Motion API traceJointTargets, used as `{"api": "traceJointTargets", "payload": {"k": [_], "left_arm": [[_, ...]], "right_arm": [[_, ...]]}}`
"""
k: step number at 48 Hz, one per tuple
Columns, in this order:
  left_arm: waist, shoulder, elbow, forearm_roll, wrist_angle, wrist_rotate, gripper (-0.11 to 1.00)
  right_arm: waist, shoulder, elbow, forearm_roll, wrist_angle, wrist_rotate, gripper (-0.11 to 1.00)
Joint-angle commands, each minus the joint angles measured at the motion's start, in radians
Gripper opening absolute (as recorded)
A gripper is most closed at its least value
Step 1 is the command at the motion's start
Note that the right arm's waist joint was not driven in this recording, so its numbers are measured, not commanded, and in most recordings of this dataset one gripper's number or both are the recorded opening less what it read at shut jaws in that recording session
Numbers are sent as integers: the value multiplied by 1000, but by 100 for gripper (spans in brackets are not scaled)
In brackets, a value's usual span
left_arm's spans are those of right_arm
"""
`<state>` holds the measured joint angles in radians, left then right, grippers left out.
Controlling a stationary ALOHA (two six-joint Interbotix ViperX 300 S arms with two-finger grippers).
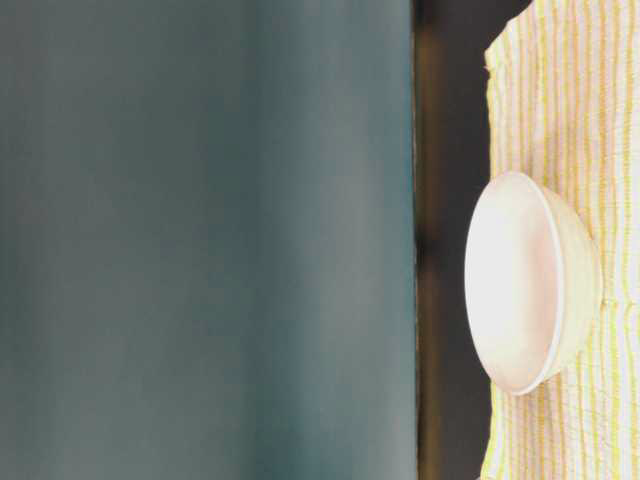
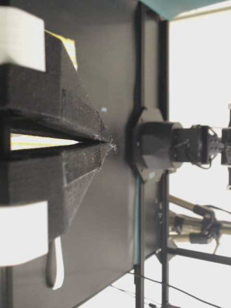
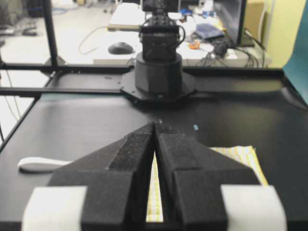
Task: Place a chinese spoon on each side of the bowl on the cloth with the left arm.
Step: 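Move the left gripper across the cloth toward the right white spoon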
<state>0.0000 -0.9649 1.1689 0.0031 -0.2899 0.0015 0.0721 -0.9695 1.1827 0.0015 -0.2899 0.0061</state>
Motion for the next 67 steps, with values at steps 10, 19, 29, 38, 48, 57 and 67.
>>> {"api": "traceJointTargets", "payload": {"k": [10, 19, 29, 38, 48, 57, 67], "left_arm": [[-21, 183, -74, 40, 66, -235, 1], [-20, 345, -158, 41, 184, -397, 1], [-31, 546, -288, 41, 291, -408, 1], [-44, 767, -503, 41, 485, -437, 1], [-51, 994, -759, 41, 644, -434, 10], [-51, 1140, -934, 41, 673, -376, 31], [-61, 1267, -1037, 41, 658, -322, 56]], "right_arm": [[0, 6, 12, 2, -6, -5, 0], [0, 6, 17, 2, 18, -3, 0], [0, 6, 21, 2, 40, -2, 0], [0, 6, 35, 3, 40, 0, 0], [0, 5, 46, 5, 41, 0, 0], [0, 2, 54, 5, 41, 0, 0], [0, 0, 54, 9, 40, 0, 0]]}}
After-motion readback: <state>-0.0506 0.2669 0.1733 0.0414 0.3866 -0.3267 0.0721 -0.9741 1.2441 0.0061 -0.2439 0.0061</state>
